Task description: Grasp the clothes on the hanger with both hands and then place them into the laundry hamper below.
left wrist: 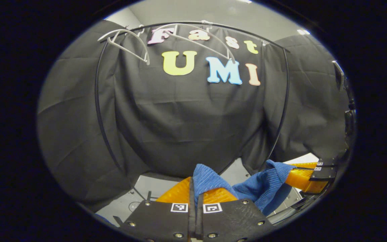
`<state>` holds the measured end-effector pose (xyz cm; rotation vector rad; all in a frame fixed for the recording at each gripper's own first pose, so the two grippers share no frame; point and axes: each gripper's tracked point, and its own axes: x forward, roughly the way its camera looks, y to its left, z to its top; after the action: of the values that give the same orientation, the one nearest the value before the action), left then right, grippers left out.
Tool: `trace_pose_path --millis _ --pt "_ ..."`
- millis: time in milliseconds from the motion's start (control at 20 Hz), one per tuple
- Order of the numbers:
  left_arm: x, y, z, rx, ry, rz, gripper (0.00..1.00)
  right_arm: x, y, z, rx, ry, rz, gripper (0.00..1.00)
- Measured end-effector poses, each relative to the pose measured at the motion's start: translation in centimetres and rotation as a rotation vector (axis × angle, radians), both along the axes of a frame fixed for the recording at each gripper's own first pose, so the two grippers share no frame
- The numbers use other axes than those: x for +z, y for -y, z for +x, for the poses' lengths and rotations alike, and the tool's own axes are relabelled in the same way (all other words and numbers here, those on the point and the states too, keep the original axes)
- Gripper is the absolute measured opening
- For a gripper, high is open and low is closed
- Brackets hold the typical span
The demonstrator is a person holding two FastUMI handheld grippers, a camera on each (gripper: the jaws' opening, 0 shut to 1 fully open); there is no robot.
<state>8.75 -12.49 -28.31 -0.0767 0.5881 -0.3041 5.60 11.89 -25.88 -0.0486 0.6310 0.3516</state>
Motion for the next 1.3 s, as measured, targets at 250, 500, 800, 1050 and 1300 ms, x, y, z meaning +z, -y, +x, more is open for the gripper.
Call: trace_pose_path --millis 250,500,800,1050,1300 --pt "-4.2 -1.2 -1.9 -0.018 -0.082 0.077 0.01 -4.8 -0.1 -2.1 -0.001 -0.135 -0.045 0.04" --pt "-8.5 -2.1 -4.1 -0.036 -0.180 0.141 0.06 -8.9 0.7 -3.6 0.013 -0.254 -0.118 0.07" --pt "-10.3 -3.4 -6.1 -0.022 -0.272 0.155 0.32 -8.6 0.2 -4.1 0.042 -0.273 -0.135 0.51" --pt "-5.3 -4.3 -5.2 -0.024 -0.157 0.174 0.87 -6.1 0.1 -3.3 0.042 -0.220 -0.123 0.88" --pt "3.8 -5.2 -2.7 -0.007 0.024 0.143 0.87 0.5 0.4 -1.5 0.036 -0.093 -0.083 0.93"
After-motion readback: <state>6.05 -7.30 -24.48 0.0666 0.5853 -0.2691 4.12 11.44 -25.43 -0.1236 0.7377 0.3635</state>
